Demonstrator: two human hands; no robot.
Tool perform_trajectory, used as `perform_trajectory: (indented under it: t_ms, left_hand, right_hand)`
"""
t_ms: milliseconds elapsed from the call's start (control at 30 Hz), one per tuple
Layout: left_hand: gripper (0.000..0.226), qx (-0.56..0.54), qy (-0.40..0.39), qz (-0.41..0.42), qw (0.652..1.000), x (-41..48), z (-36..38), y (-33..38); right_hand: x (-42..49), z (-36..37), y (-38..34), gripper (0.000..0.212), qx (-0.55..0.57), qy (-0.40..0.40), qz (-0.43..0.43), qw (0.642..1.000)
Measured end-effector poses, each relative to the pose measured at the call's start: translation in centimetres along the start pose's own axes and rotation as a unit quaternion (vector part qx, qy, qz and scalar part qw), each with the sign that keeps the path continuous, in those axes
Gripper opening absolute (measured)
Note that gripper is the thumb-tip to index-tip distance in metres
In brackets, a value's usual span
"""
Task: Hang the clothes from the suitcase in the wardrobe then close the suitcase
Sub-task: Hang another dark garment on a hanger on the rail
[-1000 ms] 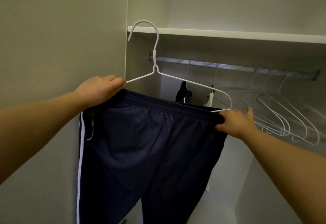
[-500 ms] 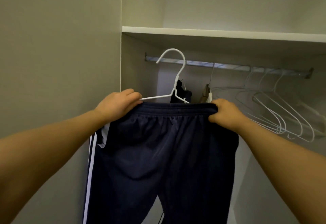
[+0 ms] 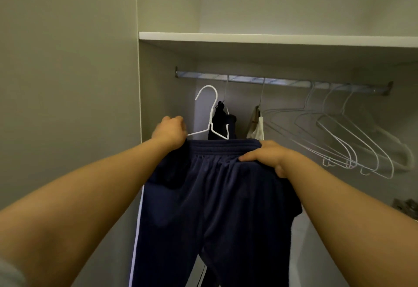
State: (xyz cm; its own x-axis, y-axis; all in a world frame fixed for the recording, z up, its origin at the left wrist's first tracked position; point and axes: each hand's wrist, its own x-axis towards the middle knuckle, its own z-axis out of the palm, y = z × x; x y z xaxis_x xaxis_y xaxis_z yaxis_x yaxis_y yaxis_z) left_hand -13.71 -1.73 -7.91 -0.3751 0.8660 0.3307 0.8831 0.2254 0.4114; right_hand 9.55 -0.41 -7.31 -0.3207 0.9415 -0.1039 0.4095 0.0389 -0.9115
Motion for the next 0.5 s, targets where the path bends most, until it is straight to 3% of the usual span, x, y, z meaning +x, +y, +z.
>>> perform_trajectory:
  t_ms: [67,167,333,500]
  left_hand:
    - [0.018,-0.134,-0.091,-0.043,0.986,-0.8,0.9,2.1]
    - [0.030,-0.291,-0.196,-0.129,0.928,-2.2,1.7,4.9]
    - [0.035,-0.433,-0.207,-0.210,0.852,-2.3,1.3,5.9]
    - [0.025,-0.514,-0.190,-0.259,0.796,-1.2,1.2,6.2]
  right_hand:
    - [0.7,1.0,-0.2,0.036,0.052,-0.001,0.002,0.999]
    - [2.1,2.9,-0.8,0.040,0.106,0.000,-0.008,0.994]
    - [3.9,5.7,-2.0,0.035,0.132,-0.003,-0.068,0.989]
    - [5.3,8.3,-2.0,0.023,0.111,-0.026,-0.124,0.986]
